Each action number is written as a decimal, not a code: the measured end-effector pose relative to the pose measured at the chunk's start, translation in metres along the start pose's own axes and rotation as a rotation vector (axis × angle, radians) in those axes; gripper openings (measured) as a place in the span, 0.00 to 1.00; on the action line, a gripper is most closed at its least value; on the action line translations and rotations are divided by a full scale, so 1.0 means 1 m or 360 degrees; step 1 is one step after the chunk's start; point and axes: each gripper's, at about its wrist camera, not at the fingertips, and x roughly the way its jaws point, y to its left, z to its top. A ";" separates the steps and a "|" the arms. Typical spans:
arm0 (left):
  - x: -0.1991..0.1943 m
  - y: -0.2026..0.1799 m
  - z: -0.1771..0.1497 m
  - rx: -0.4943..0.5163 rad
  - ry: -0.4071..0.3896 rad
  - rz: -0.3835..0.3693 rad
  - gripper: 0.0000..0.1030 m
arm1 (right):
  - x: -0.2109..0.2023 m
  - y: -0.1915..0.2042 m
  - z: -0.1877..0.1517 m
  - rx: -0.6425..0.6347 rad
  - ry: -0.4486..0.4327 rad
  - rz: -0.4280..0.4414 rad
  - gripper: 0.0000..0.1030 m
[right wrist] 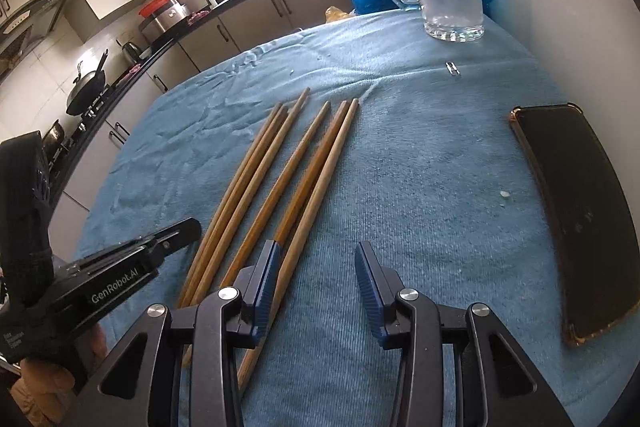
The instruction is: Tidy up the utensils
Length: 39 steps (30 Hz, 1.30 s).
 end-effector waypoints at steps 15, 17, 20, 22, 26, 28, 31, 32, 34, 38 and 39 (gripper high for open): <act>0.001 -0.006 0.000 0.0091 0.0006 -0.0066 0.00 | 0.016 0.016 0.013 -0.0199 0.0006 -0.0264 0.20; 0.002 -0.004 0.000 0.0090 0.0009 -0.0078 0.00 | 0.013 0.008 0.013 -0.0175 0.0011 -0.0275 0.20; -0.003 -0.003 -0.002 0.0072 0.0019 -0.0107 0.00 | 0.004 -0.007 0.009 -0.0130 0.0012 -0.0318 0.19; -0.011 -0.002 -0.004 0.0062 -0.0003 -0.0190 0.00 | -0.004 -0.018 0.007 -0.0081 0.0008 -0.0316 0.19; -0.012 -0.010 -0.002 0.0098 -0.0003 -0.0226 0.00 | -0.017 -0.036 0.000 0.0045 -0.0001 -0.0224 0.19; -0.005 -0.013 -0.002 0.0113 0.0020 -0.0187 0.00 | -0.022 -0.038 -0.006 0.0072 -0.0022 -0.0200 0.20; -0.002 -0.014 0.001 0.0123 0.0013 -0.0164 0.02 | -0.024 -0.036 -0.012 0.0053 -0.0053 -0.0198 0.20; -0.001 -0.014 0.002 0.0123 0.0021 -0.0165 0.03 | -0.024 -0.035 -0.012 0.0045 -0.0058 -0.0204 0.20; -0.003 -0.011 0.003 0.0082 0.0045 -0.0198 0.02 | -0.023 -0.037 -0.011 0.0046 -0.0062 -0.0206 0.20; -0.011 -0.016 0.002 0.0087 -0.0012 -0.0238 0.02 | -0.024 -0.037 -0.013 0.0051 -0.0077 -0.0194 0.20; -0.009 -0.021 0.002 0.0135 0.0000 -0.0207 0.02 | -0.025 -0.037 -0.014 0.0054 -0.0082 -0.0190 0.20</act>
